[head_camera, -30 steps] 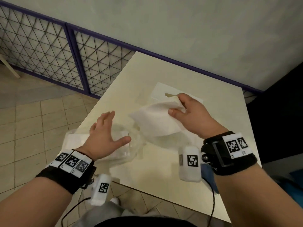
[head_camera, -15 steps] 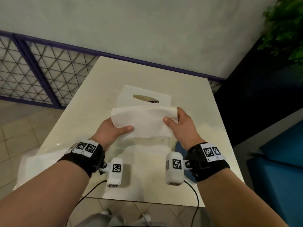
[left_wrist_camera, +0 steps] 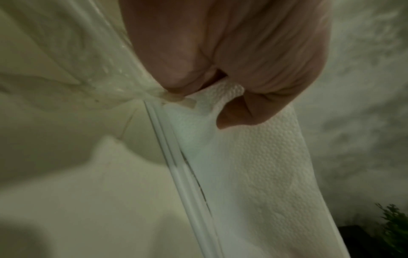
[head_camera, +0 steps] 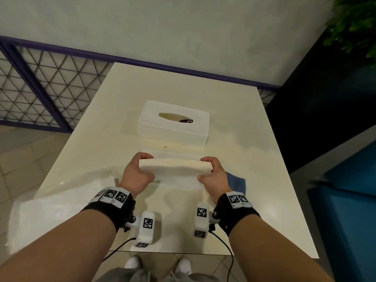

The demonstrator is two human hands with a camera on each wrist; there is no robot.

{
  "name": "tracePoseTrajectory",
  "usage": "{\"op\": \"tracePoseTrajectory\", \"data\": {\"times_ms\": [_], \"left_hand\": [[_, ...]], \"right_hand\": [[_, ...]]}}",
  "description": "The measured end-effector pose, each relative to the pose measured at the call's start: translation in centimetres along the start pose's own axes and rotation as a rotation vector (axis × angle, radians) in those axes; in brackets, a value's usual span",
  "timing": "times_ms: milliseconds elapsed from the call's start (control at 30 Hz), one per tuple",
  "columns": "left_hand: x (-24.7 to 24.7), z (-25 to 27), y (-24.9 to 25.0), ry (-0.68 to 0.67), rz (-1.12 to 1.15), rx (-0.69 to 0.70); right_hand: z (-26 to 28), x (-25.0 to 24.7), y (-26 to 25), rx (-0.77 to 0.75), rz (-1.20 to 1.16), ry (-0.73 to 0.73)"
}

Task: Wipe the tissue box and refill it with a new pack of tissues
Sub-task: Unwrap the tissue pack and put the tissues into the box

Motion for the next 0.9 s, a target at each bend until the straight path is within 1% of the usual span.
{"op": "tracePoseTrajectory", "data": {"times_ms": [100, 200, 300, 367, 600, 667, 733, 800, 867, 900], "left_hand": [[0.1, -0.2, -0.5, -0.028, -0.074, -0.015], [-0.6, -0.9, 0.5, -0.028, -0.159, 0.025], [-1.7, -2.2, 1.6, -0.022, -0.154, -0.008], [-2.1, -3.0, 1.7, -0.029, -0.188, -0.05], [-1.5, -3.2, 0.6, -0.079, -0.329, -0.108], [-1.6, -3.0, 0.6, -0.097, -0.431, -0.109], [-2.4, -2.9, 1.1, -0.049, -0.522, -0.074], [-4.1, -2.6, 1.9, 0.062, -0.518, -0.002], [-6.5, -1.9, 2.1, 0.167, -0.503, 0.054], [-7.9, -1.4, 1.9, 0.192, -0.522, 0.067]], "right_hand": [[-0.3, -0.3, 0.2, -0.026, 0.129, -0.009], [-1.2, -0.6, -0.9, -0.06, 0.12, 0.022], [-2.5, -0.8, -1.7, 0.022, 0.041, 0.062], [-3.1, -0.6, -1.5, 0.09, 0.038, 0.076], [-3.5, 0.2, 0.0, 0.17, 0.186, 0.065], [-3.4, 0.1, -0.2, 0.171, 0.295, 0.06], [-3.3, -0.2, -1.2, 0.121, 0.431, 0.097], [-3.0, -0.1, -2.6, 0.049, 0.44, 0.134], [-2.6, 1.1, -3.9, -0.015, 0.423, 0.11], [-2.4, 2.2, -4.5, -0.043, 0.431, 0.071]]}}
Point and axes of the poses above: each hand's wrist, its own z-axis away from the middle knuckle, its own x-axis out of the palm, y = z × x, the point moved 4 cm from there along -z, towards the middle knuckle, and after that the axes turned 9 degrees about -z, right-handed, at the moved point
